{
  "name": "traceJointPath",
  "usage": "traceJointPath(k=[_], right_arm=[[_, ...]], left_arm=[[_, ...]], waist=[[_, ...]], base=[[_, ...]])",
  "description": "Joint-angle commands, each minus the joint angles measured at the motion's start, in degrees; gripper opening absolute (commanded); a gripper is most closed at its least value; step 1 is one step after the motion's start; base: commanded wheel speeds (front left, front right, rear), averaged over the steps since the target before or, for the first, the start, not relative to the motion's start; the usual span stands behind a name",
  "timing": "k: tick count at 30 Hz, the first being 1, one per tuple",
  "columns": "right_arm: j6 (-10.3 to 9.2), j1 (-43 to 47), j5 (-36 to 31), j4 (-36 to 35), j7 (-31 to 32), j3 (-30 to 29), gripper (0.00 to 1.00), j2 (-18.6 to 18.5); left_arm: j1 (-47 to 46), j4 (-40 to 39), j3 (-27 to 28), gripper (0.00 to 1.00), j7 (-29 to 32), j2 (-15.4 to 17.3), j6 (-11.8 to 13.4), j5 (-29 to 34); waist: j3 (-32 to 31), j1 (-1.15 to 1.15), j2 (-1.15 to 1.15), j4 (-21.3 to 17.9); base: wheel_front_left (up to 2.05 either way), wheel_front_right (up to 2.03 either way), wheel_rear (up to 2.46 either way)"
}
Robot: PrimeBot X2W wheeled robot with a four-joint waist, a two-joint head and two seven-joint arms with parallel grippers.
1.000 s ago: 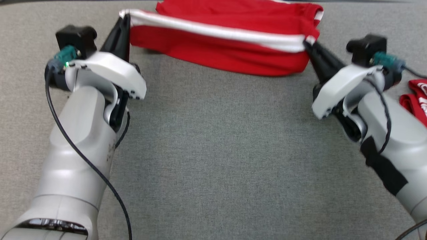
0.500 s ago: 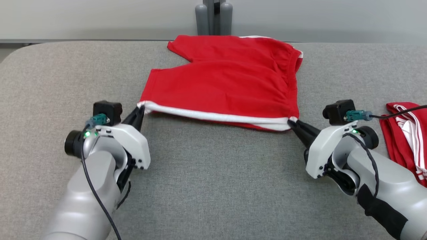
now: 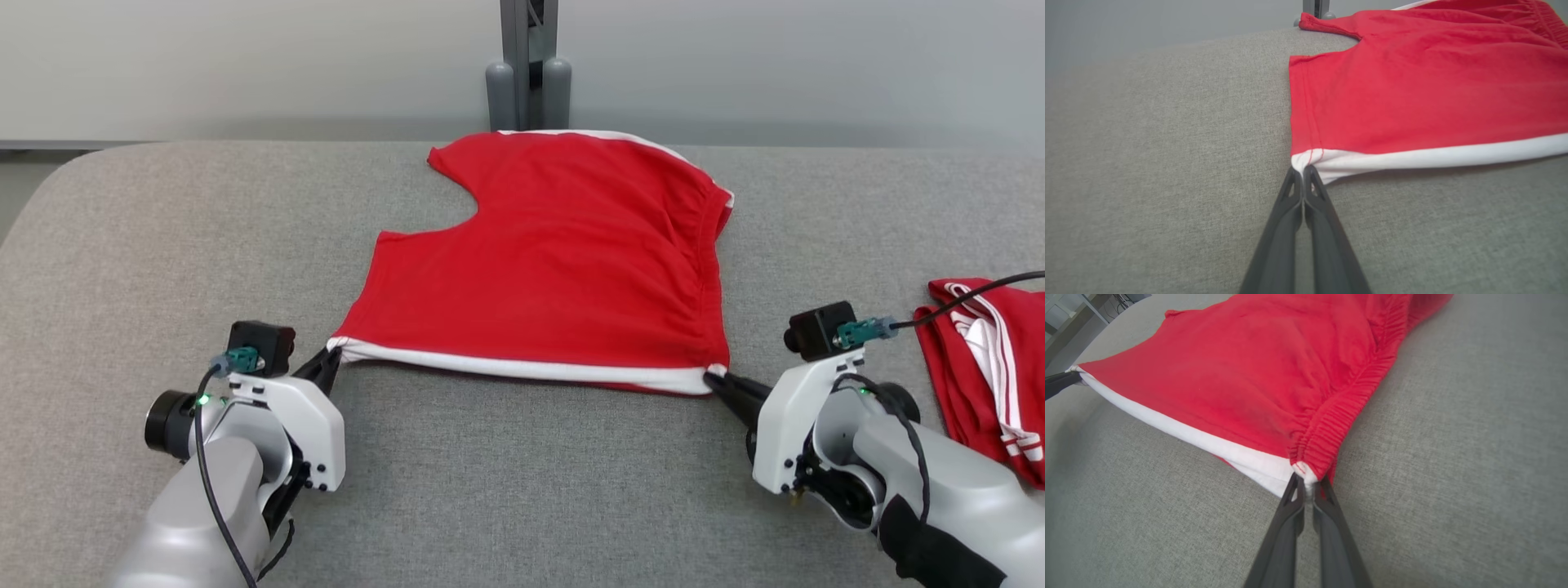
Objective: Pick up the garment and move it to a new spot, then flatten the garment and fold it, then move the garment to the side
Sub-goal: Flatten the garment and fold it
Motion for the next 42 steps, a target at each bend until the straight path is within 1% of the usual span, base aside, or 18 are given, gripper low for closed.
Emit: traceJointPath(k=[1, 10, 16, 20, 23, 34, 42], right_arm=[[-0.05, 1.5, 1.0, -0.1, 0.9, 0.2, 0.00, -0.8], [-0.05, 7.6, 4.7, -3.5, 7.9, 0.6, 0.00, -1.4], [-0.05, 11.9, 7.0, -6.2, 11.4, 0.7, 0.00, -3.0], [-0.05, 14.9, 10.1, -8.8, 14.2, 0.7, 0.00, -4.2], [-0.05, 16.0, 10.8, -10.2, 15.1, 0.7, 0.00, -4.9], [-0.05, 21.8, 13.2, -18.2, 21.6, 0.7, 0.00, -8.8], [-0.05, 24.2, 15.9, -22.7, 25.3, 0.7, 0.00, -11.1]], left_arm=[[1.0, 0.2, -0.7, 0.00, 0.0, 1.1, 0.0, -0.9], [6.3, -2.1, -8.3, 0.00, 1.6, 3.3, 0.0, -5.5], [9.6, -4.8, -12.9, 0.00, 2.0, 6.1, 0.0, -8.0], [11.7, -7.0, -15.6, 0.00, 1.6, 7.6, 0.0, -9.6], [12.9, -8.3, -16.9, 0.00, 1.8, 8.5, 0.0, -10.5], [17.9, -16.4, -23.1, 0.00, 4.0, 14.7, 0.0, -14.8], [20.4, -24.1, -27.1, 0.00, 9.1, 20.8, 0.0, -16.9]], waist=[[-0.9, 0.00, 0.00, 0.1], [-6.5, 0.00, 0.00, 0.2], [-9.3, 0.00, 0.00, 0.9], [-10.9, 0.00, 0.00, 1.6], [-11.5, 0.00, 0.00, 1.8], [-14.3, 0.00, 0.00, 2.4], [-15.4, 0.00, 0.00, 3.0]], base=[[0.00, 0.00, 0.00], [0.00, 0.00, 0.00], [0.00, 0.00, 0.00], [0.00, 0.00, 0.00], [0.00, 0.00, 0.00], [0.00, 0.00, 0.00], [0.00, 0.00, 0.00]])
